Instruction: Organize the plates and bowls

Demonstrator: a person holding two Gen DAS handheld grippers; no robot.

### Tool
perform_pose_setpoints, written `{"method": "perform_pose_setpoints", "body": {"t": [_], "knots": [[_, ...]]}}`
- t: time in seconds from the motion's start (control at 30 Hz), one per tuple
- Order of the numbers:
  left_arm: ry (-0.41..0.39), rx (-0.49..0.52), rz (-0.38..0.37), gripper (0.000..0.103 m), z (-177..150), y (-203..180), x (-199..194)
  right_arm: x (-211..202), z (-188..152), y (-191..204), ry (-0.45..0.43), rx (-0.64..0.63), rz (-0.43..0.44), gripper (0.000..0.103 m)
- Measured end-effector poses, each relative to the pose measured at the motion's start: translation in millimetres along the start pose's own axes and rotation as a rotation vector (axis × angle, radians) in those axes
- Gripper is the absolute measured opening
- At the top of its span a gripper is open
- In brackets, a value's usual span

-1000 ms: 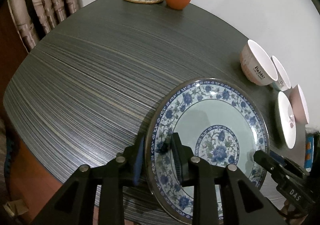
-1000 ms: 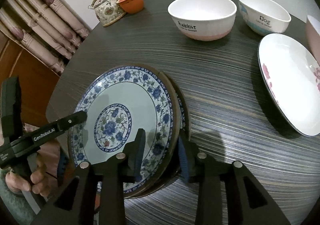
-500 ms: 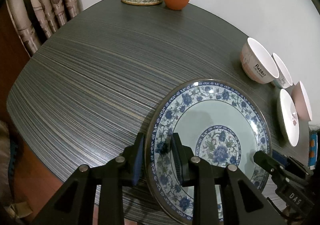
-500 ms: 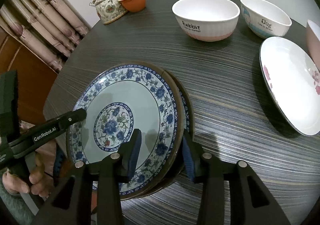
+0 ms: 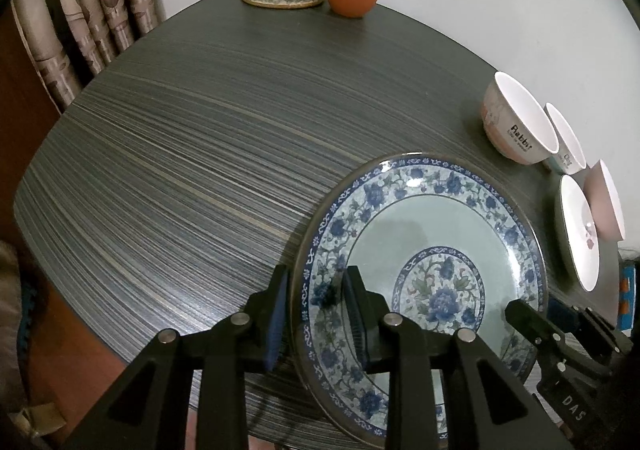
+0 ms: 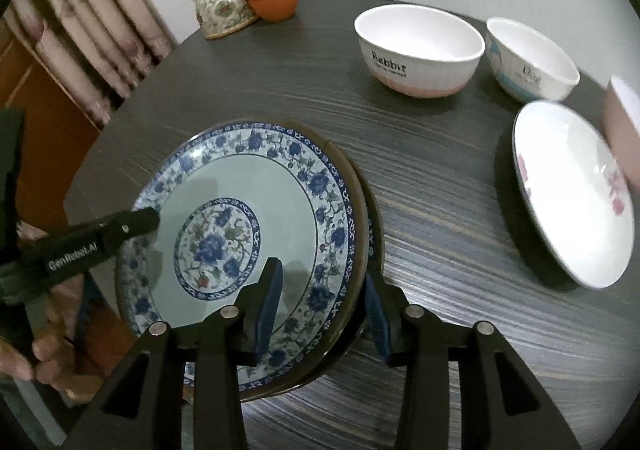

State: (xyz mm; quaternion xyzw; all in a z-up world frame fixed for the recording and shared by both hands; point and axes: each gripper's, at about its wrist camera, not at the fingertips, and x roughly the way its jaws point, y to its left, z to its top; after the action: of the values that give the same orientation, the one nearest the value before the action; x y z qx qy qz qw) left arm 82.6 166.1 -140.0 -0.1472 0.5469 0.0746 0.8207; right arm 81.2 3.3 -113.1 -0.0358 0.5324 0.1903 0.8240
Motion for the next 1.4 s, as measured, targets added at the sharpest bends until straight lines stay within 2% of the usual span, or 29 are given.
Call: {"method": "perform_pose_setpoints", "body": {"t": [0.23, 0.37, 0.8, 0.87, 0.93, 1.03, 1.13, 1.23, 1.4], "knots": [[-0.017, 0.025, 0.004, 0.029, 0.6, -4.1, -2.8, -3.1, 1.9, 0.1, -0.008, -0.003, -0.043, 0.040], [-0.033, 0.041, 0.016, 0.030, -0.6, -7.0, -6.3, -6.3, 2.9, -0.6, -0.023, -0.006, -0.041, 0.042], [-0.133, 0.069, 0.106, 0.034, -2.7, -9.8, -22.0, -37.8, -11.2, -17.9, -0.103, 0.050, -0.013, 0.045], [-0.174, 0.079, 0.146, 0.034, -3.7, -12.8, -26.9, -46.1, -14.7, -23.3, -0.130, 0.057, -0.018, 0.045], [-0.217, 0.110, 0.183, 0.035, -7.7, -18.6, -33.1, -54.1, -18.8, -30.6, -0.151, 0.077, -0.030, 0.045], [-0.255, 0.147, 0.169, 0.039, -11.3, -26.4, -40.0, -65.2, -24.2, -46.5, -0.177, 0.123, -0.036, 0.045], [-0.262, 0.180, 0.165, 0.041, -12.6, -32.9, -41.3, -77.1, -32.4, -66.7, -0.206, 0.167, -0.038, 0.045], [-0.265, 0.201, 0.168, 0.045, -17.7, -38.8, -40.3, -85.9, -41.3, -87.2, -0.227, 0.205, -0.073, 0.046], [-0.255, 0.216, 0.165, 0.047, -17.8, -44.0, -41.7, -95.9, -55.6, -122.5, -0.250, 0.272, -0.116, 0.046]]}}
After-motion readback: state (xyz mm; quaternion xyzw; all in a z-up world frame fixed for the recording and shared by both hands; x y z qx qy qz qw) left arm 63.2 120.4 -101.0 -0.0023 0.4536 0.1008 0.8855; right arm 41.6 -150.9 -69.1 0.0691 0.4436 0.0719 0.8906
